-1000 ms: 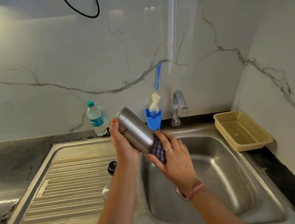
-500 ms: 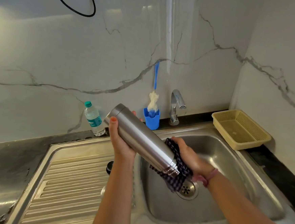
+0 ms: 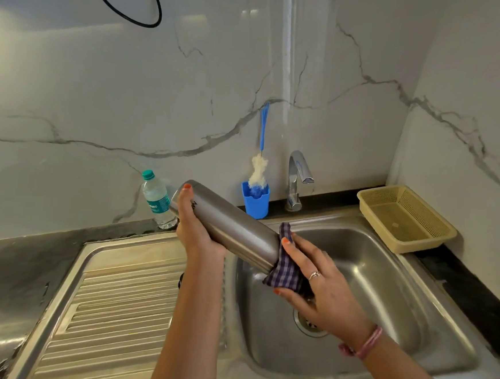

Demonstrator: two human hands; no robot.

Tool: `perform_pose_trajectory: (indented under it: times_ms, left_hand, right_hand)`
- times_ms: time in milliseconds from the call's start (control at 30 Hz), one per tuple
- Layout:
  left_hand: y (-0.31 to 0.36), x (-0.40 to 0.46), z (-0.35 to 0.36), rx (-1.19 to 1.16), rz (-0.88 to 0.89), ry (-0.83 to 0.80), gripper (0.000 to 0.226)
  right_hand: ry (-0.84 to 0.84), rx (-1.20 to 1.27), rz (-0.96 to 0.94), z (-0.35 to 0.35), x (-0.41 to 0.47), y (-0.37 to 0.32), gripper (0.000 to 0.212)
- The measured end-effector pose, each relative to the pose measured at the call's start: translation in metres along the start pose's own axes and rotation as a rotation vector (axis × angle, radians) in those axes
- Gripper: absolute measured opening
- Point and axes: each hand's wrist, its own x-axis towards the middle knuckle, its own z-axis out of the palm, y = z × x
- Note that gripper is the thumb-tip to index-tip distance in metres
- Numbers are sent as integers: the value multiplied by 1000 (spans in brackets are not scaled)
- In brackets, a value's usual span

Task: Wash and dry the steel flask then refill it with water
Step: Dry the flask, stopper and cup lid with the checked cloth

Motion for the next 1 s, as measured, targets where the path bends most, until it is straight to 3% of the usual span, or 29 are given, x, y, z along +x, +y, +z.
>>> perform_pose_trajectory:
  times_ms: [133,200,267,400,467,533,667,733,800,900,933,1000]
  left_hand:
    - [-2,0,2,13,-16,-8,40]
    - [-3,-2,3,30,12,-58,34]
    - [-1,-5,3,18,66,-181,36]
    - [-1,0,1,-135,169,-579,69]
    - [-1,5,0,-168,180,-633,73]
    - [0,2,3,-45,149,-530,66]
    - [-9,-14,11,179,37,-267,103]
    - [-14,-14,11,166,37,-213,95]
    - [-19,-12,6,143,13,-295,78]
    - [-21,-7,-2,-6,36,-635,51]
    - [-21,-4,-4,-42,42,-700,52]
    - [-21,-5,-1,29,20,-651,67]
  right_hand:
    - [-186,43,180,-11,15,-7,101]
    - [-264,201,317,-14,23,-9,102]
    - [-291,463,401,-15,28,-8,85]
    - [-405,898,536,-20,30,-5,53]
    - [-404,903,535,-19,29,-8,49]
    - [-321,817,525,-14,27,-12,48]
    - [-64,263,456,-3,25,-20,69]
    - [-50,141,434,-3,27,-18,71]
    - [-196,330,484,-6,28,-9,61]
    - [-380,742,518,-10,23,0,59]
    - [-388,773,513,-11,23,-1,58]
    - [-279,685,510,-10,23,-5,53]
